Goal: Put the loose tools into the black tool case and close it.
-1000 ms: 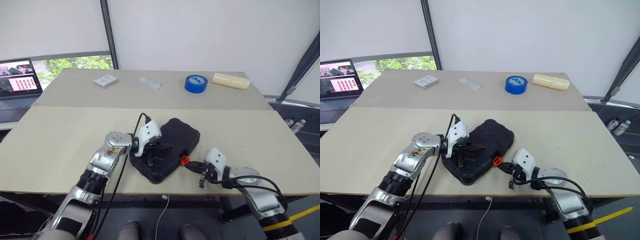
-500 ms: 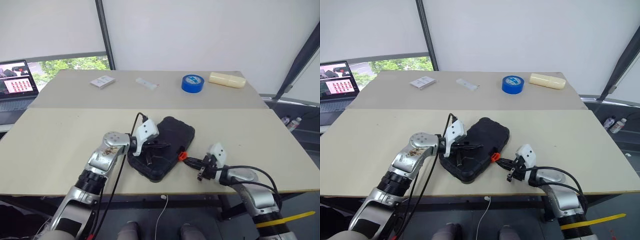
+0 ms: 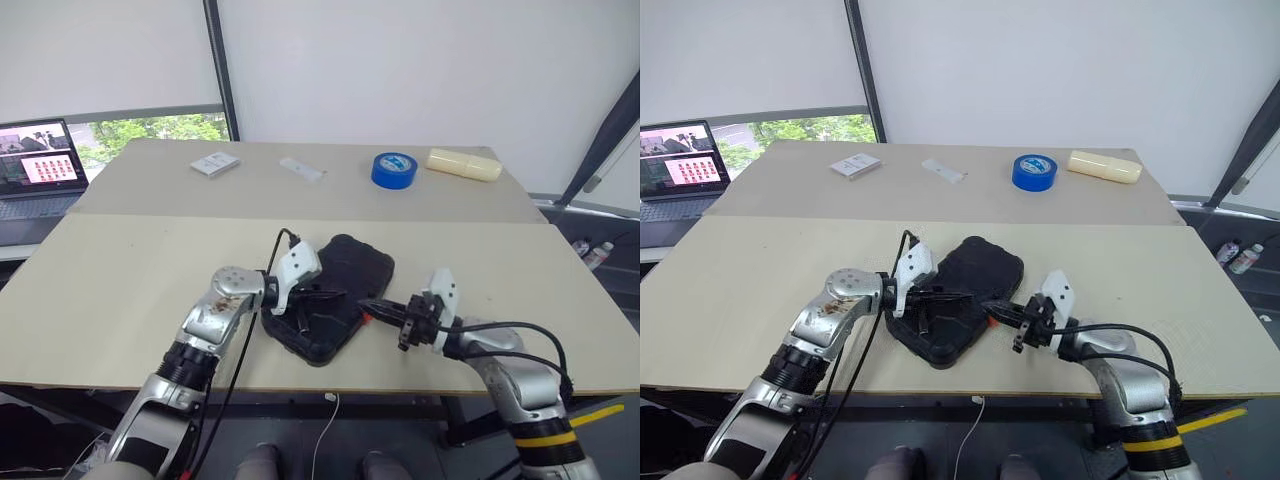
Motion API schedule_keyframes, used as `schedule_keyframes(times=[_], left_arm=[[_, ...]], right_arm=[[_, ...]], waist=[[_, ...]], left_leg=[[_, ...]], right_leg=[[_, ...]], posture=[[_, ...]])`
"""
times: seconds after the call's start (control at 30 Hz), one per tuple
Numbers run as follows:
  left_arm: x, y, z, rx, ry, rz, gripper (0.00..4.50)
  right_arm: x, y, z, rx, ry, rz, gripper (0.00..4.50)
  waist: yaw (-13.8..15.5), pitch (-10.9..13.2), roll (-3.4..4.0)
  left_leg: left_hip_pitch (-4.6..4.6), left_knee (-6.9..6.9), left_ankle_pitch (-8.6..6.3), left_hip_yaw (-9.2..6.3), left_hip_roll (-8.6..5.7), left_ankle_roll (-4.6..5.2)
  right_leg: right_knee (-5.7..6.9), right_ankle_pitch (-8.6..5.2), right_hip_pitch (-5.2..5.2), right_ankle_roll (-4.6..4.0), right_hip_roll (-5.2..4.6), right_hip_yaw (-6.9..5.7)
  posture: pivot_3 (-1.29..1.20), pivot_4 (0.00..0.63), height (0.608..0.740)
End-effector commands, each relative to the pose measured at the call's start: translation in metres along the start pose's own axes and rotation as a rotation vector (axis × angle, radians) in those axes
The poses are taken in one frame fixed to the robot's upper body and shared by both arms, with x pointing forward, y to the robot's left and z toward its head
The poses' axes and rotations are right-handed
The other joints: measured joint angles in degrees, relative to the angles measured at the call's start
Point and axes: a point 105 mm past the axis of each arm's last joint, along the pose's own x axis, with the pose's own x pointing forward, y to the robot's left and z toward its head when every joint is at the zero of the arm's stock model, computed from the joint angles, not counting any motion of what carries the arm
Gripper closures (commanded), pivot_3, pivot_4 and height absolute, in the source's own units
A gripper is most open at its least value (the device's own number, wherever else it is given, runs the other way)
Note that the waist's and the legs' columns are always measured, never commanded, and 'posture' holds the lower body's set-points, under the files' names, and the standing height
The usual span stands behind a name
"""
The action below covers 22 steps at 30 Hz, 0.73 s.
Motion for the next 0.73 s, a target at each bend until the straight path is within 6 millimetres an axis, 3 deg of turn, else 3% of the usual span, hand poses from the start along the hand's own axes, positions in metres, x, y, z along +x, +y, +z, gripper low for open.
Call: schedule_keyframes(times=[0.03,0.13,0.2,0.23,0.27,0.4,0.43,0.53,0.73], left_arm=[[-0.030,0.005,0.000,-0.024,-0.125,0.043,3.79],[-0.084,0.017,0.010,0.025,-0.222,0.154,2.68],[-0.120,0.020,-0.002,0.077,-0.135,0.237,1.96],[-0.135,0.022,-0.014,0.074,-0.059,0.282,1.77],[-0.144,0.022,-0.022,0.070,-0.008,0.311,1.29],[-0.183,0.017,-0.045,0.098,0.125,0.424,0.04],[-0.192,0.012,-0.052,0.095,0.160,0.438,0.00],[-0.214,-0.001,-0.067,0.045,0.217,0.489,0.00],[-0.229,-0.007,-0.076,0.012,0.231,0.559,0.00]], right_arm=[[-0.024,-0.008,0.029,-0.138,-0.062,-0.041,3.92],[-0.051,-0.017,0.026,-0.291,-0.002,-0.068,3.02],[-0.068,-0.025,0.027,-0.378,0.018,-0.091,2.21],[-0.075,-0.028,0.026,-0.402,0.034,-0.091,2.03],[-0.080,-0.030,0.025,-0.419,0.044,-0.090,1.56],[-0.100,-0.038,0.014,-0.503,0.113,-0.052,0.24],[-0.106,-0.041,0.010,-0.487,0.139,-0.050,0.05],[-0.116,-0.049,0.007,-0.477,0.171,-0.054,0.05],[-0.117,-0.058,0.005,-0.521,0.179,-0.065,0.05]], waist=[[-0.32,0.01,0.01],[-0.81,0.06,-0.04],[-1.10,0.15,-0.13],[-1.20,0.18,-0.16],[-1.17,0.21,-0.16],[-0.38,0.29,-0.23],[-0.12,0.34,-0.30],[-0.03,0.38,-0.37],[-0.12,0.41,-0.40]], left_leg=[[0.00,-0.01,0.03,-0.01,0.01,0.04],[0.00,-0.08,0.03,0.00,0.04,0.04],[0.00,-0.19,0.03,0.00,0.10,0.05],[0.00,-0.22,0.03,0.01,0.11,0.05],[0.00,-0.35,0.04,0.04,0.10,0.05],[0.00,-0.41,-0.03,0.15,0.07,-0.06],[-0.01,-0.42,-0.06,0.16,0.06,-0.12],[-0.08,-0.44,-0.23,0.32,0.09,-0.39],[-0.08,-0.59,-0.24,0.41,0.12,-0.41]], right_leg=[[0.01,0.00,-0.02,0.00,0.01,0.00],[0.02,-0.01,-0.09,-0.02,0.03,0.00],[0.04,-0.04,-0.17,-0.09,0.09,0.00],[0.04,-0.06,-0.24,-0.12,0.10,0.00],[0.02,-0.06,-0.28,-0.14,0.08,0.00],[-0.07,-0.08,-0.34,-0.16,-0.05,0.01],[-0.10,-0.08,-0.35,-0.16,-0.07,0.01],[-0.13,-0.07,-0.69,-0.21,-0.20,0.00],[-0.09,-0.03,-0.78,-0.28,-0.25,-0.04]], posture=[[0.00,0.150,0.740],[0.00,0.150,0.740],[0.00,0.150,0.740],[0.00,0.150,0.740],[0.00,0.150,0.740],[0.00,0.150,0.740],[0.00,0.150,0.740],[0.00,0.150,0.740],[0.00,0.150,0.740]])
